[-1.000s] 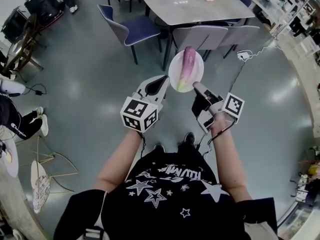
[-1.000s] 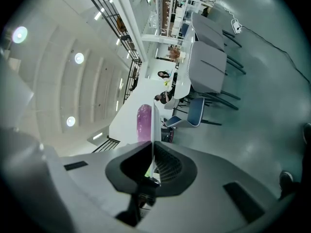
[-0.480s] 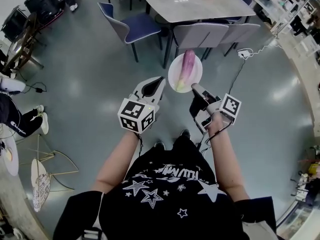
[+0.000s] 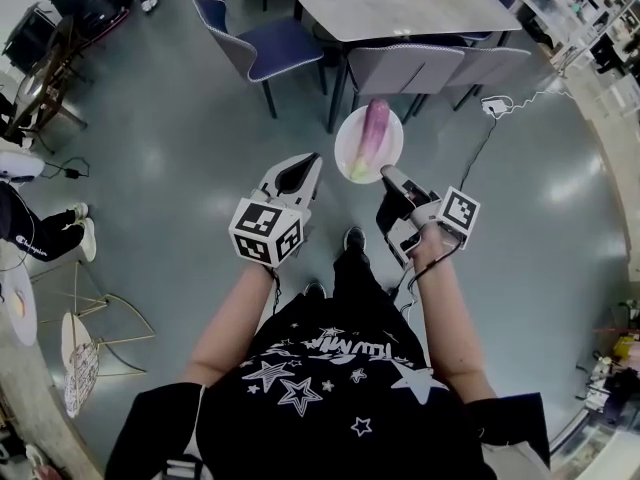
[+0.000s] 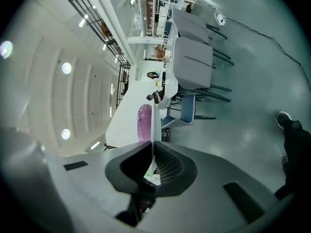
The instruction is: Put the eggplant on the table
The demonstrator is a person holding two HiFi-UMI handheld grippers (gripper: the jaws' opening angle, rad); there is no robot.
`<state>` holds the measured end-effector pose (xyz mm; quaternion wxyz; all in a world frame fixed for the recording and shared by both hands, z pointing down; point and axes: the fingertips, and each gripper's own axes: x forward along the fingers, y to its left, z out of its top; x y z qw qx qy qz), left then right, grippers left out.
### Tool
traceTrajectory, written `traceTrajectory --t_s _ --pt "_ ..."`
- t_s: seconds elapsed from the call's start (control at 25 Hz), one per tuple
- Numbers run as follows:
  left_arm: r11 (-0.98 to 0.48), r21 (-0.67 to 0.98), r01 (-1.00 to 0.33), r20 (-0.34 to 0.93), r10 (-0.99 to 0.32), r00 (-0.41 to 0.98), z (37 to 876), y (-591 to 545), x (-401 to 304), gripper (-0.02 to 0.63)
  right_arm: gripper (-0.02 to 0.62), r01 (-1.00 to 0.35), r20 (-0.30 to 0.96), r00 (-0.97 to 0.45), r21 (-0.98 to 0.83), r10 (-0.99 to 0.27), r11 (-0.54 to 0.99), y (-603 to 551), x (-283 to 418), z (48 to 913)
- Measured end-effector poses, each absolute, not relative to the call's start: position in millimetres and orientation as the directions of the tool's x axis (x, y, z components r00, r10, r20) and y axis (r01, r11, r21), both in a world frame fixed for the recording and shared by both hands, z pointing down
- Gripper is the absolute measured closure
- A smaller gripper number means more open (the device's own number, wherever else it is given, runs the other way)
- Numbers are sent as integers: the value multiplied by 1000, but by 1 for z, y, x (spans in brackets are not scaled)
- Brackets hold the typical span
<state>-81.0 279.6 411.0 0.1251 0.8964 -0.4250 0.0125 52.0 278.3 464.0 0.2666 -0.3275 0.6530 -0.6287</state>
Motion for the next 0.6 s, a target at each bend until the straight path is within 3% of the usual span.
traceTrajectory --t_s 0.6 --pt "-593 198 -781 166 -765 622 413 156 -30 598 577 -87 46 -669 -996 -742 17 149 101 463"
